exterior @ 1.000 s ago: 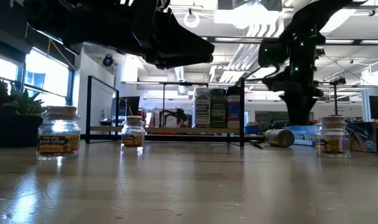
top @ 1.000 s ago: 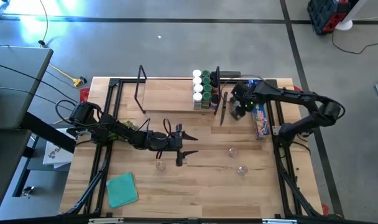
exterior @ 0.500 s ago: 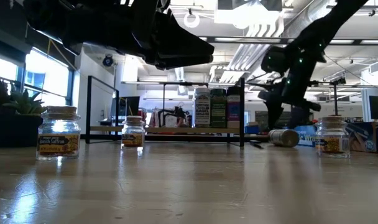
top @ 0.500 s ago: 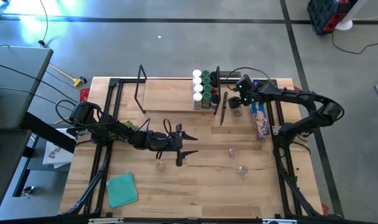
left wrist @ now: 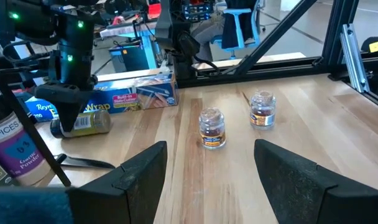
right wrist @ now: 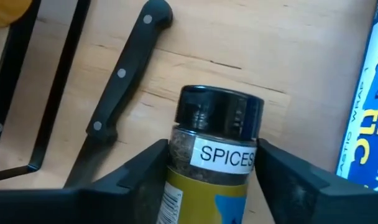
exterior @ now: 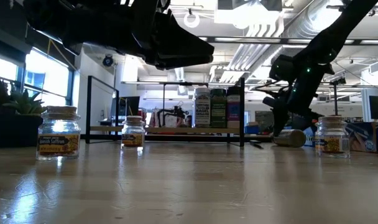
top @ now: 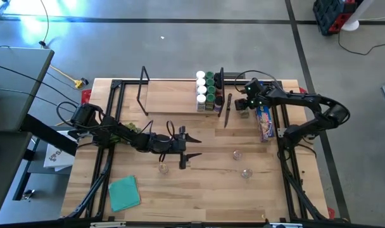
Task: Shelf spices
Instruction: Adjust the black seasoning bottles on the shelf
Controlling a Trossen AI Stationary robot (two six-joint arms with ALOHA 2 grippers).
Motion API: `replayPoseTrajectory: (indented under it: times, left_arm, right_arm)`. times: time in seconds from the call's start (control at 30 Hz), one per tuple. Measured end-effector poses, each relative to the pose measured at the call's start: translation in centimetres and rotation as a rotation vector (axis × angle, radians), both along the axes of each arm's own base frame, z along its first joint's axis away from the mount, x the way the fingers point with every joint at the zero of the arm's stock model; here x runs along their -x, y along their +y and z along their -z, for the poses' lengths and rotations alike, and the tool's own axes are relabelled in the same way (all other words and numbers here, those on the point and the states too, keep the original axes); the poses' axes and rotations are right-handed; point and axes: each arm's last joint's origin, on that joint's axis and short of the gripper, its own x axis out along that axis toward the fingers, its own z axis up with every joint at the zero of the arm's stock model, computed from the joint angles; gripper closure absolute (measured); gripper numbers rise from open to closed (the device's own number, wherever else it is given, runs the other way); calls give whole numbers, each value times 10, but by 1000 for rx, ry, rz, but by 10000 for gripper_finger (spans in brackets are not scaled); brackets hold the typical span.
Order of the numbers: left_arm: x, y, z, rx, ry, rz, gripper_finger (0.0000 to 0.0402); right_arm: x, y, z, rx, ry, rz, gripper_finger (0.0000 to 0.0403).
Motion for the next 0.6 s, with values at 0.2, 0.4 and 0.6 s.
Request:
replayPoseTrajectory:
  times: [0.2, 0.4, 0.6]
  left_arm:
    - [0, 0, 0, 14, -1, -3, 163]
    - [0, 0, 0, 15, -1, -4, 163]
    - [0, 0, 0, 14, -1, -7, 163]
  right_arm:
    - [3, -1, 1, -18, -22, -33, 228]
    - [-1, -2, -1, 31, -23, -90, 234]
    - [-16, -1, -22, 257, -72, -148, 235]
